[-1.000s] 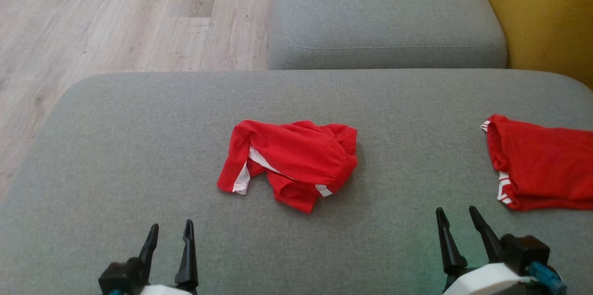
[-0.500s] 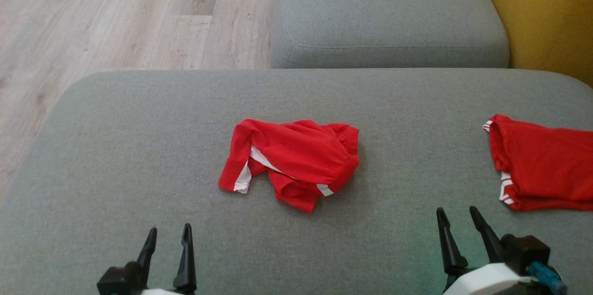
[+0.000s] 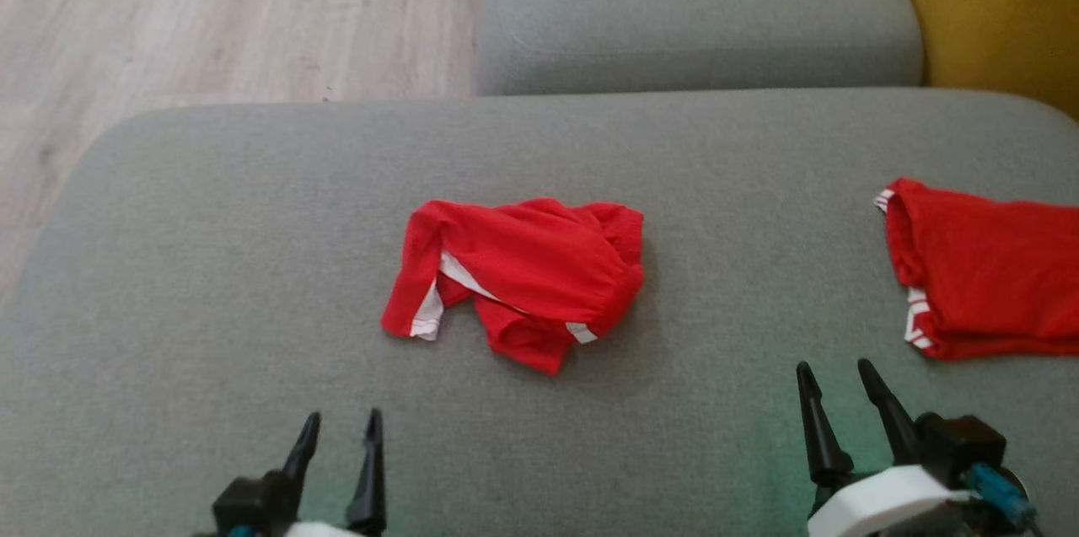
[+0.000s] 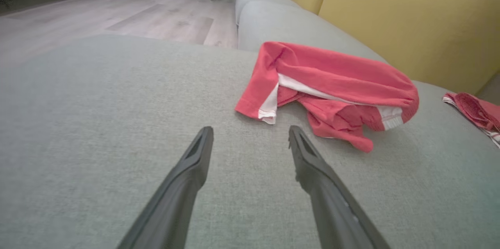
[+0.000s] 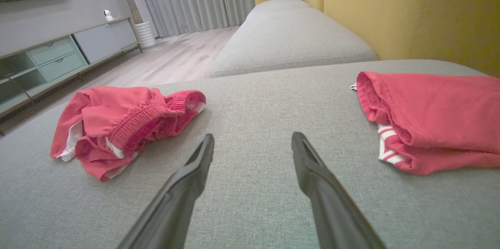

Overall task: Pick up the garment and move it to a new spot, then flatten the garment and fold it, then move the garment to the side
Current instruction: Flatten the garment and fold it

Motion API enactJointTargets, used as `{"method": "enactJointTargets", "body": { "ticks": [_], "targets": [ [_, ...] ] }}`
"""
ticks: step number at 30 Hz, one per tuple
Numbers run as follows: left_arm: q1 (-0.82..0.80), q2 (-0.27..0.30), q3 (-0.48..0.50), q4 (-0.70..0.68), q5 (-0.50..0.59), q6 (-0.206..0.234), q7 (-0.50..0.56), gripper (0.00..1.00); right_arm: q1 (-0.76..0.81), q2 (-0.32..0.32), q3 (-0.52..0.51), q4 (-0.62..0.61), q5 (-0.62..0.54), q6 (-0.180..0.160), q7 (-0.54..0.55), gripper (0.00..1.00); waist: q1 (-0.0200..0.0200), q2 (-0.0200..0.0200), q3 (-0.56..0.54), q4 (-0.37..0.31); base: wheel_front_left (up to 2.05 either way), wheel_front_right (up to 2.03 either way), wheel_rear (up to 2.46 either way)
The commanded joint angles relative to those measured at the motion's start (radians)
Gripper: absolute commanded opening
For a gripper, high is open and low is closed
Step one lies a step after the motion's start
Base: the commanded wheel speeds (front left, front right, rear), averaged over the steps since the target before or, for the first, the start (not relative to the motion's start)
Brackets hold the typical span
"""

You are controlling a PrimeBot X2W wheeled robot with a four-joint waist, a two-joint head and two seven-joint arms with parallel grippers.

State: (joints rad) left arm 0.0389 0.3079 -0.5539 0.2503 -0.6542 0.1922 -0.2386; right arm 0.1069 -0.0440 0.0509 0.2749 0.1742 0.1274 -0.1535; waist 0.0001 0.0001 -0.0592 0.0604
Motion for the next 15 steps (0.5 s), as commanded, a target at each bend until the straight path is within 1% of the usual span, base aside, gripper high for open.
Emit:
{"method": "enactJointTargets", "body": {
  "ticks": [1, 7, 9, 15],
  "targets": [
    [-0.097, -0.003, 0.019, -0.013, 0.018, -0.009, 0.003, 1.0, -0.066, -0.006, 0.024, -0.041, -0.01, 0.003, 0.002, 1.0, -0.0001, -0.0001, 0.026, -0.025, 0.0, 0.0, 0.0],
    [-0.221, -0.038, -0.004, 0.086, 0.028, -0.05, 0.02, 1.0, -0.097, -0.006, 0.033, -0.074, -0.03, 0.003, 0.022, 1.0, -0.0001, -0.0001, 0.106, -0.09, 0.0, 0.0, 0.0],
    [-0.273, -0.051, -0.003, 0.139, 0.025, -0.065, 0.022, 1.0, -0.112, -0.006, 0.035, -0.085, -0.035, 0.003, 0.026, 1.0, -0.0001, -0.0001, 0.139, -0.114, 0.0, 0.0, 0.0],
    [-0.406, -0.065, 0.017, 0.327, 0.014, -0.099, 0.021, 1.0, -0.153, -0.006, 0.042, -0.104, -0.038, 0.003, 0.028, 1.0, -0.0001, -0.0001, 0.221, -0.181, 0.0, 0.0, 0.0]
  ]
}}
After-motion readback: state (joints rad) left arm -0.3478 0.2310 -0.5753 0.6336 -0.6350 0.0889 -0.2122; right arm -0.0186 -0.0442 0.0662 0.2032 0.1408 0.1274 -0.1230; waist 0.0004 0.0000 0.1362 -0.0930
